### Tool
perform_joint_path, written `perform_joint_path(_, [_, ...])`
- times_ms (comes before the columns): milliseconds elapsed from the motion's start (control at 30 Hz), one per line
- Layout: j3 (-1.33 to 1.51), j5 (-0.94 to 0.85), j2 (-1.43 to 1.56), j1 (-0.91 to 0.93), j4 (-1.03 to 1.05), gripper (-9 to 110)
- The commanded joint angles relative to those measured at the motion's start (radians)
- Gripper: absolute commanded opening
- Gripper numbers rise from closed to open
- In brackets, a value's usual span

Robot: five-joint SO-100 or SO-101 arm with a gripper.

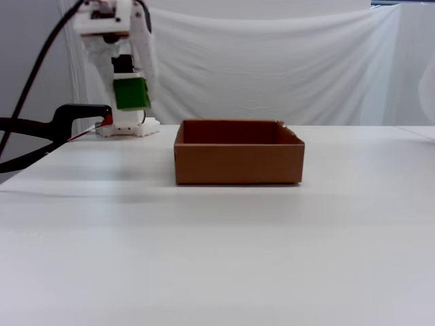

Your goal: Grasp a green cube and put it in a box.

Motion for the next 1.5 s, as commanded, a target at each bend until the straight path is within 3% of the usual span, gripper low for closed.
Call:
perform_joint_path(0, [-0.055, 0.038, 0.067, -0.101, 0.04, 14])
perform_joint_path(500, [-0.063, 0.195, -0.179, -0.456, 0.006, 14])
perform_joint_path(900, [-0.27, 0.212, -0.446, -0.479, -0.023, 14])
perform_joint_path(1467, [-0.225, 0.209, -0.545, -0.499, -0.11, 15])
